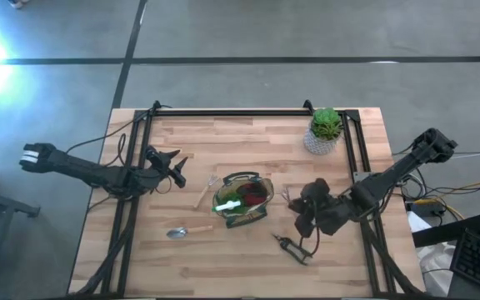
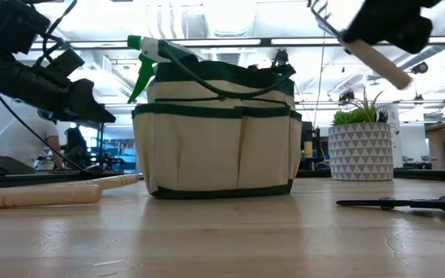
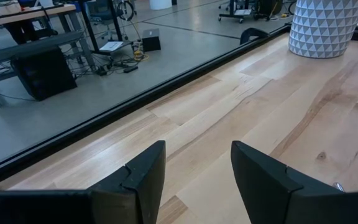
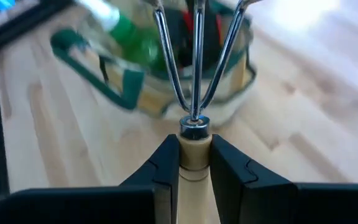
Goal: Pick & Place Garden tools in Gardening bag
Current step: Put the right light brown hand rake into the green gardening bag
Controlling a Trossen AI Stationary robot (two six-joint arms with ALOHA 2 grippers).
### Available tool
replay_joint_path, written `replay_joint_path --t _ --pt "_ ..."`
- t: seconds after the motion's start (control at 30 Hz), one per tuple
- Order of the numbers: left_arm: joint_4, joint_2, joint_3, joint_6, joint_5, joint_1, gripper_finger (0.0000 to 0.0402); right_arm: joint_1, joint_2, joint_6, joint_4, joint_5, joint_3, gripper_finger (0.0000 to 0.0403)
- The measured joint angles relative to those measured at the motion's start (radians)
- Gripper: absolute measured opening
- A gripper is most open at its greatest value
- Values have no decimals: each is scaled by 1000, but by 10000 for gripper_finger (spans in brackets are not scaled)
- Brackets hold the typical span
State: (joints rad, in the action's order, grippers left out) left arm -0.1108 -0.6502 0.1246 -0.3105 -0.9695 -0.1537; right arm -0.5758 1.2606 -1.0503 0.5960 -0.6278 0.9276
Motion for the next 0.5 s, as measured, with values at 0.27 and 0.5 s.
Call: replay_joint_path --t 0.27,0.5 --pt "0 0 0 0 0 0 186 33 3 103 -19 -116 0 50" --pt "0 0 0 0 0 0 186 71 3 239 -36 -138 -10 50"
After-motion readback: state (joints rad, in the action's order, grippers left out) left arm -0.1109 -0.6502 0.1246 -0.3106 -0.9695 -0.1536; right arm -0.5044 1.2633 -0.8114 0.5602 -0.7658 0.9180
